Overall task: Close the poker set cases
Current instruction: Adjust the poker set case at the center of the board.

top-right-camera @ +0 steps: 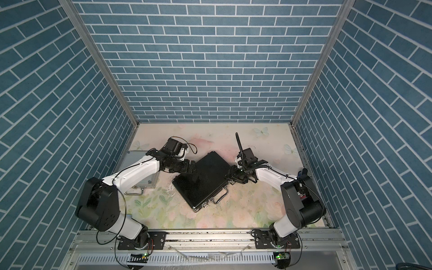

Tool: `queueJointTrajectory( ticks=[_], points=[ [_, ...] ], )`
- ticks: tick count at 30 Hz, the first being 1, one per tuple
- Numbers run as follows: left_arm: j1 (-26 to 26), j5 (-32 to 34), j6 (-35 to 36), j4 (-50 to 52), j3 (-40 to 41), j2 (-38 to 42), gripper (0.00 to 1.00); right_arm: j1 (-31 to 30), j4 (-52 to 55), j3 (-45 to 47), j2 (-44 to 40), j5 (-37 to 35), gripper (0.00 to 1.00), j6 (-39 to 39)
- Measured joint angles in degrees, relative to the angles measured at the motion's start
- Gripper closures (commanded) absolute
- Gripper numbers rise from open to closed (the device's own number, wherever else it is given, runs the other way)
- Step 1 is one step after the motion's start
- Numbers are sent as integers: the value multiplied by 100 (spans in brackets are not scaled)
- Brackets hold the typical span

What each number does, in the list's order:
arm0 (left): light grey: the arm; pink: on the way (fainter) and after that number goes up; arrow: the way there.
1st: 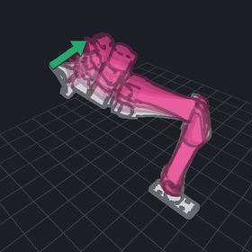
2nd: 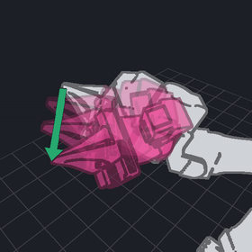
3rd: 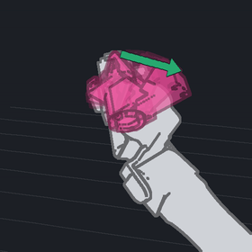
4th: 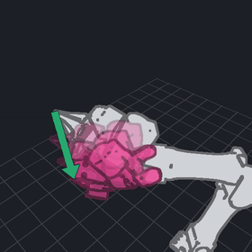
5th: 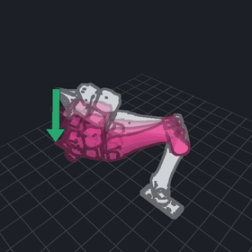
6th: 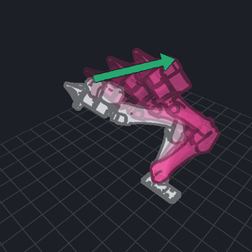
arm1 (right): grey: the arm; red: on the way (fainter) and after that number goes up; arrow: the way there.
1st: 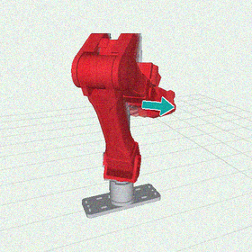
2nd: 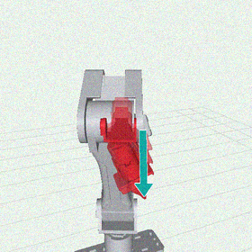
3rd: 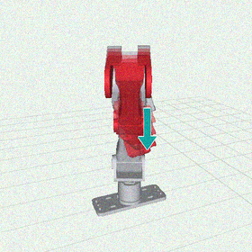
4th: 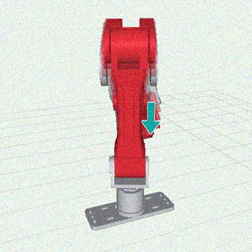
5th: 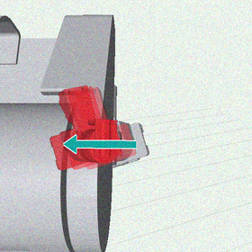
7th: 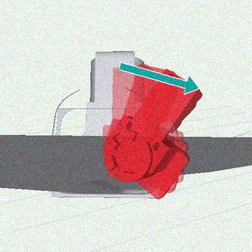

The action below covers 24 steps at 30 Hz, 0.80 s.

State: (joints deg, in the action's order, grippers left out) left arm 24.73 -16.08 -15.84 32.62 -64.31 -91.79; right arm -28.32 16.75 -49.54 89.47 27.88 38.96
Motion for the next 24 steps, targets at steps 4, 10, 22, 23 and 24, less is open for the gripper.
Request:
queueJointTrajectory(
  ticks=[4,10,22,23,24],
  points=[
    [-17,-111,341,-114,-341,-695,6,24,59,-181,175,87,41,-96],
    [-33,-470,490,-387,-424,-1032,19,63,258,-365,275,105,41,-234],
    [-70,-566,535,-710,-247,-968,30,173,822,-70,-1106,-13,47,-105],
    [-70,-566,535,-726,-238,-960,30,164,817,-17,-1231,-4,49,-15],
    [-70,-564,535,-737,-227,-955,30,149,813,28,-1318,-4,50,39]
  ],
)
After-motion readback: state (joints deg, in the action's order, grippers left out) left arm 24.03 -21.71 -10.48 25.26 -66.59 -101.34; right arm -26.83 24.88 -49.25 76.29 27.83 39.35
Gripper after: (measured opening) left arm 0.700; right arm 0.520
